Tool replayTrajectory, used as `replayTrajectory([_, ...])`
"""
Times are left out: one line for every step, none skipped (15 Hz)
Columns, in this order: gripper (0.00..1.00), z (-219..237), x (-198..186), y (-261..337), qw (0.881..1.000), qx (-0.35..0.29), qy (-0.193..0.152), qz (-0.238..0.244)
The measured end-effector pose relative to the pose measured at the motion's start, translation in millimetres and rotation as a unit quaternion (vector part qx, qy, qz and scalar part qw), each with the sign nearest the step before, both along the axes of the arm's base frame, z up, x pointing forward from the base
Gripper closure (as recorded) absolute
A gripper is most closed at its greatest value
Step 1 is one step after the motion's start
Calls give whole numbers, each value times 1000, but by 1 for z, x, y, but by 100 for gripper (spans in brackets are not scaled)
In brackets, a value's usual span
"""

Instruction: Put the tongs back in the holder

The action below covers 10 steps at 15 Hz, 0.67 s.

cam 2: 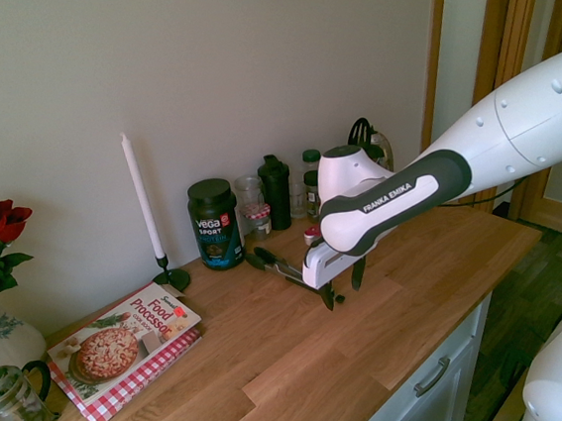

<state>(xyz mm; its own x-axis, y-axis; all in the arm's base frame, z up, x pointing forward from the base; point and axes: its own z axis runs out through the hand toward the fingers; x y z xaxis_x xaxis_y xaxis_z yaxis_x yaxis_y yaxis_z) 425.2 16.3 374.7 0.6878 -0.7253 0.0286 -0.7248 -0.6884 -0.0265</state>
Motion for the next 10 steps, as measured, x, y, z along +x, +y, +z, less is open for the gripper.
replayTrajectory([0, -1, 0, -1, 1000, 1, 1, -1])
replayTrajectory([0, -1, 0, -2, 1000, 1, 1, -3])
replayTrajectory([0, 1, 2, -2, 1000, 2, -1, -3])
replayTrajectory([0, 7, 6, -1, 1000, 1, -8, -2])
replayTrajectory([0, 18, 14, 2, 1000, 0, -21, 0])
replayTrajectory([0, 35, 27, 6, 999, -1, -35, 3])
replayTrajectory([0, 50, 41, 10, 999, -3, -49, 10])
replayTrajectory([0, 61, 56, 14, 998, -7, -59, 28])
replayTrajectory([0, 67, 70, 18, 996, -9, -68, 54])
replayTrajectory([0, 69, 85, 23, 994, -10, -76, 81])
